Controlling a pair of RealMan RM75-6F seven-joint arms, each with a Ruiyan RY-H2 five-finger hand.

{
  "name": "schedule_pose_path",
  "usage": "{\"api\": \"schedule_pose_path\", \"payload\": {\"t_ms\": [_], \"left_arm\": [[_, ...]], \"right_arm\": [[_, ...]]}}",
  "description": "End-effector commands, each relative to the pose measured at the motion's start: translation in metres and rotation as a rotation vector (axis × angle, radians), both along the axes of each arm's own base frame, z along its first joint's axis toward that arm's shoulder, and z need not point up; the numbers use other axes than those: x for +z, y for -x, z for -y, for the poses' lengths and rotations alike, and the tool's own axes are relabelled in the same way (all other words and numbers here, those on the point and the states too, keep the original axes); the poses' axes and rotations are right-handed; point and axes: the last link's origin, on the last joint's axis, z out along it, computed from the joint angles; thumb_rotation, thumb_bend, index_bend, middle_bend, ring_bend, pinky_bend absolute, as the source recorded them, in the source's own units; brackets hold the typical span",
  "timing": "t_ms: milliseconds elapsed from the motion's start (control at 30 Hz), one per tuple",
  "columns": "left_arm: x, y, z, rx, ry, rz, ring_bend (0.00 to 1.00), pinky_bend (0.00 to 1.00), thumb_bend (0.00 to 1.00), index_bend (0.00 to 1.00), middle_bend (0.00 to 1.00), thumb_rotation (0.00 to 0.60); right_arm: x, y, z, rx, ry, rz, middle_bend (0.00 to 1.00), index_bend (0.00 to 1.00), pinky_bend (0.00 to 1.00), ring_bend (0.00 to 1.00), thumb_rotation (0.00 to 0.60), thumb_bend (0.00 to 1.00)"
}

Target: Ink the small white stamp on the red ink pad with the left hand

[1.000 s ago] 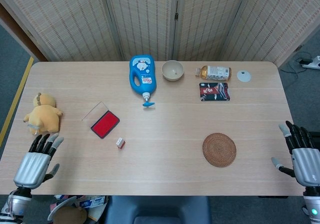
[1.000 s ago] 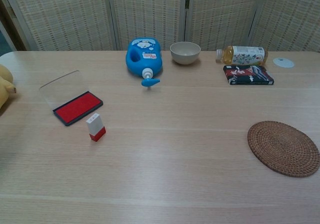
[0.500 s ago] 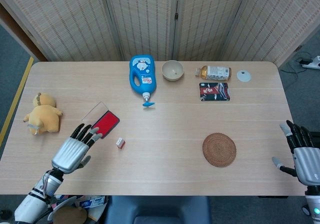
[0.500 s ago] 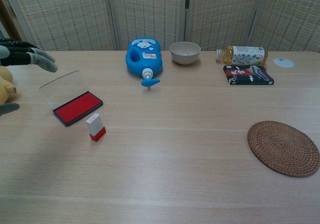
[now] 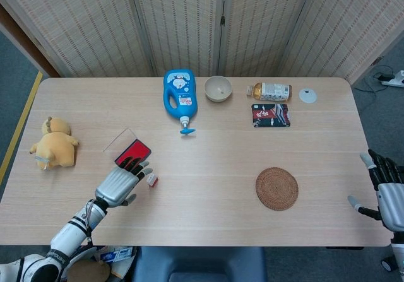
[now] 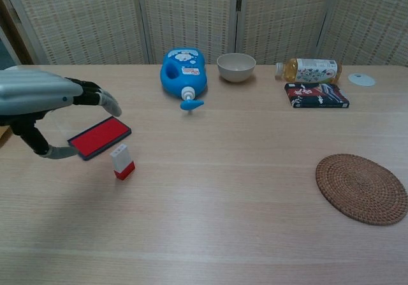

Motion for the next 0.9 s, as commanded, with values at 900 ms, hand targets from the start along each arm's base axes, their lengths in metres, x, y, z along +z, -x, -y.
{"api": "schedule_pose_path", "payload": {"t_ms": [900], "left_arm": [[-0.043, -0.002, -0.041, 0.063, 0.072, -0.100, 0.02, 0.17, 0.34, 0.18, 0.13, 0.600]], "right_arm": [[0.009, 0.000, -0.007, 0.025, 0.005, 0.027, 0.00, 0.00, 0.00, 0.00, 0.600, 0.20]]}}
